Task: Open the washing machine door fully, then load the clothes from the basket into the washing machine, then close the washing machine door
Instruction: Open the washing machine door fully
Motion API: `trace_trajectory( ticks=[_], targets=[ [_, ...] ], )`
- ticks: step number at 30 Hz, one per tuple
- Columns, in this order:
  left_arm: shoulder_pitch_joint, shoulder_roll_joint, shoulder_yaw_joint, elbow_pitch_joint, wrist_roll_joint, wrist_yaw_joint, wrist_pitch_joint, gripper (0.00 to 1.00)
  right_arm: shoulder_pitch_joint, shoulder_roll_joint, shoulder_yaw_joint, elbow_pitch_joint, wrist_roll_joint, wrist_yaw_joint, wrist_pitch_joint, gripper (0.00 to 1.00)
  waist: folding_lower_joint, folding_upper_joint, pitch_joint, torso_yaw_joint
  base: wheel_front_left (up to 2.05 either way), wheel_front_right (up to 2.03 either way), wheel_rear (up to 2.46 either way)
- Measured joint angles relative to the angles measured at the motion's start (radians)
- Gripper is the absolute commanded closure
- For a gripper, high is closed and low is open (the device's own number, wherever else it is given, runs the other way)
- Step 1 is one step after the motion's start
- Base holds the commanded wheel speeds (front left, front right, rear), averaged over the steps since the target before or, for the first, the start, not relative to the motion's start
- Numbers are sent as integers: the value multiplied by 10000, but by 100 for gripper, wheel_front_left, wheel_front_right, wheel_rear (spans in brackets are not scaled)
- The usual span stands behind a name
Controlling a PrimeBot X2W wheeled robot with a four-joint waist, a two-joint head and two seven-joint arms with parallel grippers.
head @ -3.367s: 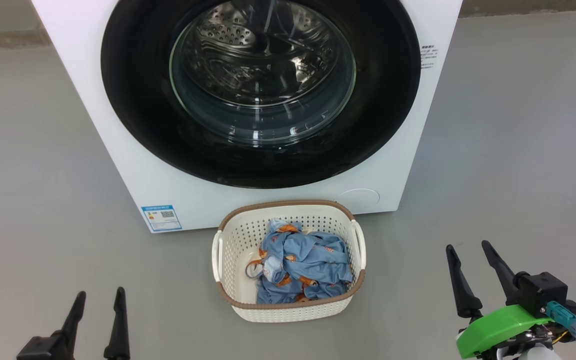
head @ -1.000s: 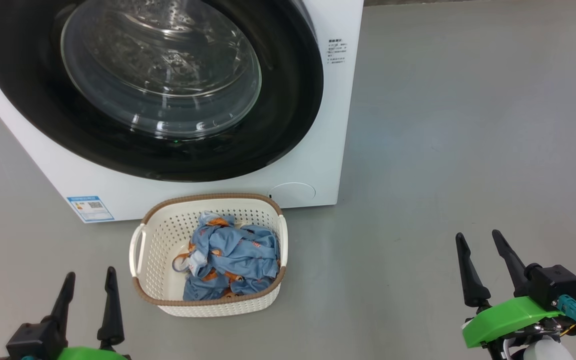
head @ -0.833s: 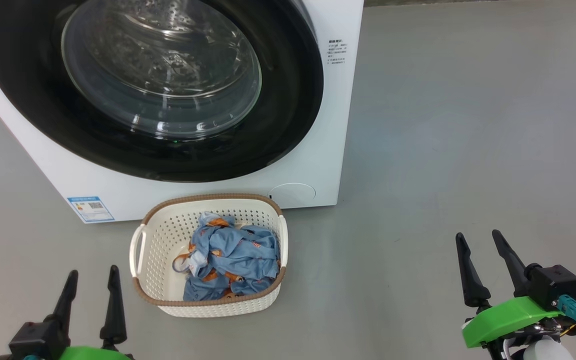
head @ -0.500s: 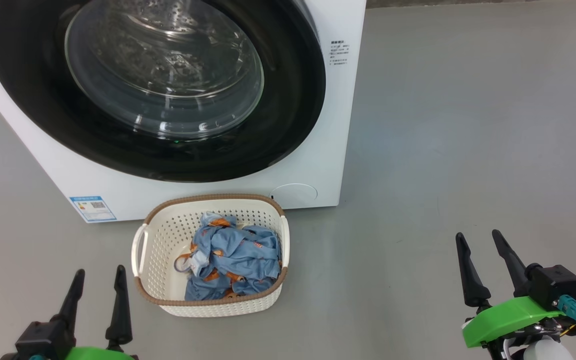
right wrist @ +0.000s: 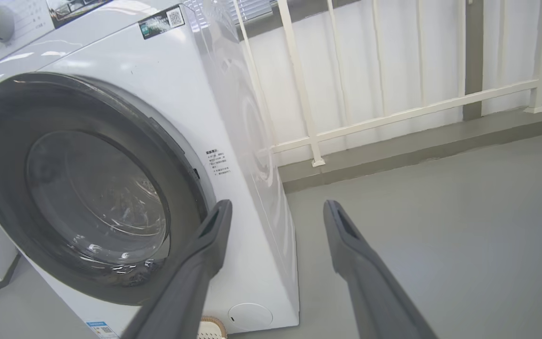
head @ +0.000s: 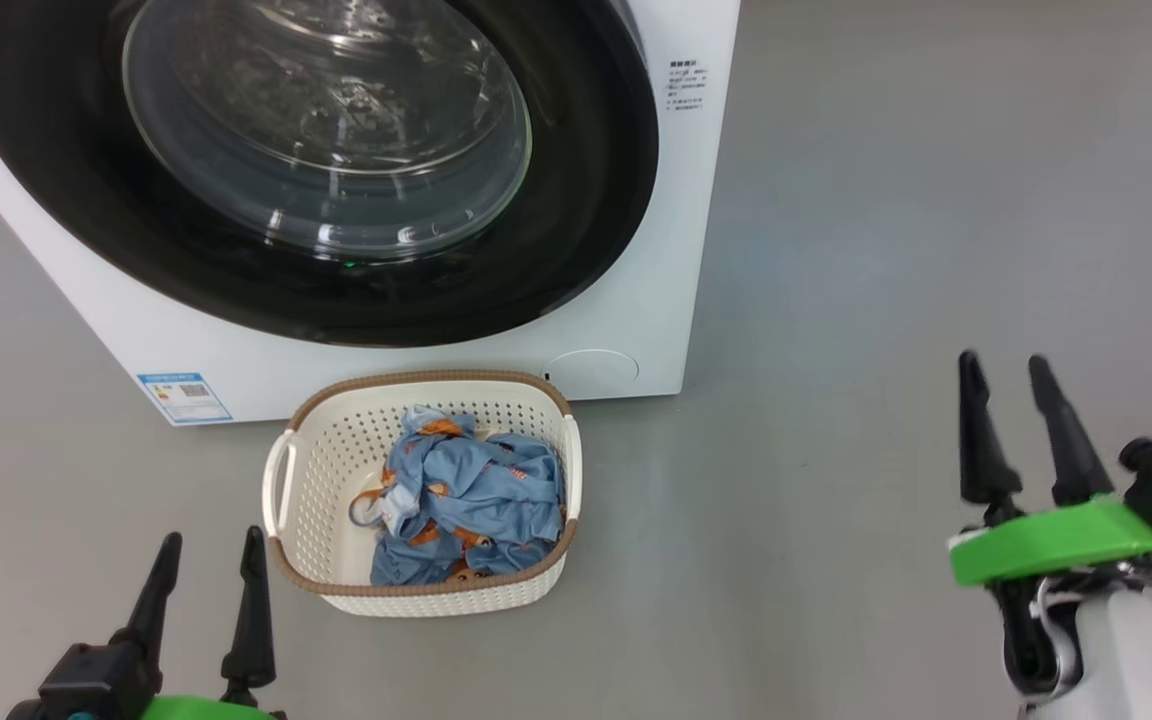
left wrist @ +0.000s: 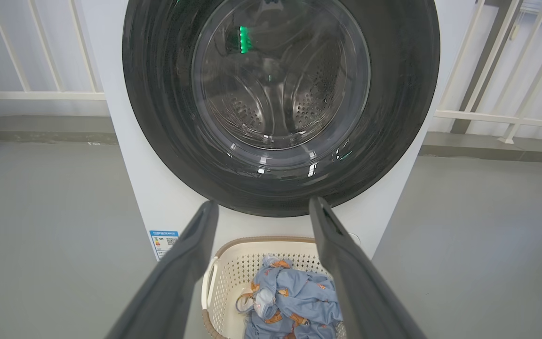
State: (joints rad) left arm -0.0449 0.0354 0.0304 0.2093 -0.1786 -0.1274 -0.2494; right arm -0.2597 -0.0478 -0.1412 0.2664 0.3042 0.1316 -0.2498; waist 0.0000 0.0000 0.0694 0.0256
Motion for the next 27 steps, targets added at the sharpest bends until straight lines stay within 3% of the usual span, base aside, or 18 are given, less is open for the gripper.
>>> trace_trajectory(
  ticks=[15,16,17,18,19,20,27],
  targets=[
    [-11,0,-295,-42,-96,-2,0,0,-2115,-35,-725,1032,5091,0,215,0,0,0,454,259,0,0,0],
    [-17,-2,-305,-54,-96,0,0,0,-2269,-54,-759,1074,5244,0,314,5,0,0,501,281,0,0,0],
    [-30,-2,-316,-67,-98,0,0,0,-2434,-65,-803,1129,5450,0,422,49,0,0,552,306,0,0,0],
    [-53,0,-326,-81,-98,-2,0,0,-2604,-71,-869,1191,5710,0,552,63,0,0,604,330,0,0,0],
    [-83,0,-336,-98,-98,0,0,0,-2771,-82,-955,1262,5885,0,637,94,0,0,657,354,0,0,0],
    [-125,0,-351,-109,-100,0,0,0,-2924,-123,-1022,1336,6075,0,744,100,0,0,712,379,0,0,0],
    [-311,-2,-556,-167,-207,-2,-2,0,-4095,-349,-1557,2107,7283,0,1960,100,0,0,1126,568,0,0,0]
  ],
)
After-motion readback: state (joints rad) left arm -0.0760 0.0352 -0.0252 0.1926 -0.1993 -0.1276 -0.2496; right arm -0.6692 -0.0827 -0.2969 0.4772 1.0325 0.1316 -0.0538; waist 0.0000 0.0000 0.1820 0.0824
